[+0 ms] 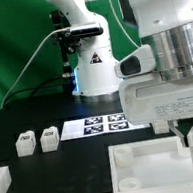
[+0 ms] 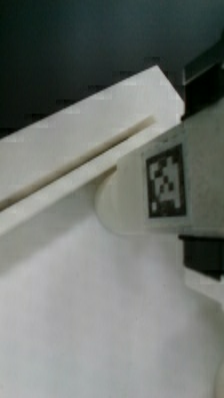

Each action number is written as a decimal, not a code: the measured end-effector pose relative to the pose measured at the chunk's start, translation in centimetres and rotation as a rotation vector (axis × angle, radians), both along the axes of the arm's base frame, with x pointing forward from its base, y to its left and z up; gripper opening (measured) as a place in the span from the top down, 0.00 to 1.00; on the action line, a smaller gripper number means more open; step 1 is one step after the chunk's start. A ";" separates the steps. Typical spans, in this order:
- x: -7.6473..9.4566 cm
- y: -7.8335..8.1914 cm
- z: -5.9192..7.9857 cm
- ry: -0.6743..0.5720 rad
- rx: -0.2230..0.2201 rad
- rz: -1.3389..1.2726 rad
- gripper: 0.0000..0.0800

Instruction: Assemble one leg

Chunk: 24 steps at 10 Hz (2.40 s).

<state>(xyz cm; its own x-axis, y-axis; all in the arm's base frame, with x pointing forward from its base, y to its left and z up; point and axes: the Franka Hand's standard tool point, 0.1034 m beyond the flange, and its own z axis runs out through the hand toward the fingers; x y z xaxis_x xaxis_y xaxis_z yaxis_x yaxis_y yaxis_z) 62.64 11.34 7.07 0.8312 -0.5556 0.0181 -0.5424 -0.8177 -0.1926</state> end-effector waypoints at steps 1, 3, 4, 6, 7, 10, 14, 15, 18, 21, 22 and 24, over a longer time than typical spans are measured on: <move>0.0 0.0 0.0 0.009 0.026 -0.105 0.63; 0.0 0.5 0.0 0.052 0.090 -0.434 0.63; 0.0 0.7 -0.2 0.085 0.128 -0.637 0.63; 0.1 0.8 -0.3 0.134 0.214 -0.964 0.63; 0.1 0.9 -0.3 0.146 0.223 -1.023 0.63; 0.1 0.9 -0.3 0.145 0.223 -1.018 0.62; -0.1 0.9 -0.1 0.143 0.173 -0.713 0.23; -0.1 1.2 0.3 0.158 0.114 -0.464 0.23; 0.2 0.9 0.2 0.086 0.087 -0.201 0.19; 0.5 1.0 0.3 0.007 -0.057 0.229 0.19; 0.4 1.3 0.0 -0.027 -0.086 0.315 0.19; 0.2 1.1 -0.3 -0.039 -0.090 0.360 0.19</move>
Offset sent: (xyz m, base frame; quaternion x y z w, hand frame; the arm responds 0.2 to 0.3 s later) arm 0.0113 0.0145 -0.0006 0.0537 0.0150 0.5146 0.8556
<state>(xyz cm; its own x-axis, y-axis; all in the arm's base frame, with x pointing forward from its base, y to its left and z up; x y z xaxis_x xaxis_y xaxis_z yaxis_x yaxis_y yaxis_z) 62.84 12.44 6.81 0.9709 -0.2221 0.0893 -0.2101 -0.9695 -0.1262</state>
